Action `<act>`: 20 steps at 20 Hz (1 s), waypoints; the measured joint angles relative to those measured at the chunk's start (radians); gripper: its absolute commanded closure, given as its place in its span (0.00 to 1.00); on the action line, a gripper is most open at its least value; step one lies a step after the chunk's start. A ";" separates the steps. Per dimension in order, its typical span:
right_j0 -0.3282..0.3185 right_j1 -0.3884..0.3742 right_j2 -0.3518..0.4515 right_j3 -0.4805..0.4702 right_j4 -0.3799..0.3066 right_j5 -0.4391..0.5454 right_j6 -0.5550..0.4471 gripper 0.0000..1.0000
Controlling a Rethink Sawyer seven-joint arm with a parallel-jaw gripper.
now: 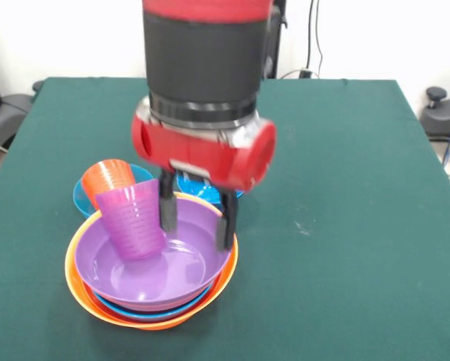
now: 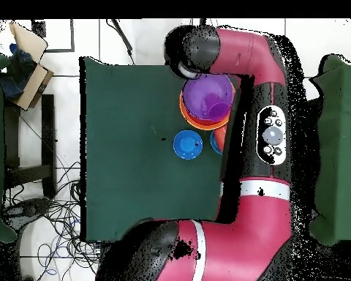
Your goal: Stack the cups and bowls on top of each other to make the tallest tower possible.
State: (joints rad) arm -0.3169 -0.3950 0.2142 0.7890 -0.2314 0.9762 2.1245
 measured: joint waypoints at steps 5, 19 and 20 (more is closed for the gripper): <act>-0.005 -0.071 -0.029 0.059 0.003 0.010 0.000 0.00; -0.079 -0.230 -0.033 0.411 0.052 -0.287 0.000 0.00; -0.080 -0.231 -0.033 0.422 0.052 -0.300 0.000 0.00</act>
State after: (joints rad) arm -0.3970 -0.6259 0.1812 1.2109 -0.1792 0.6761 2.1245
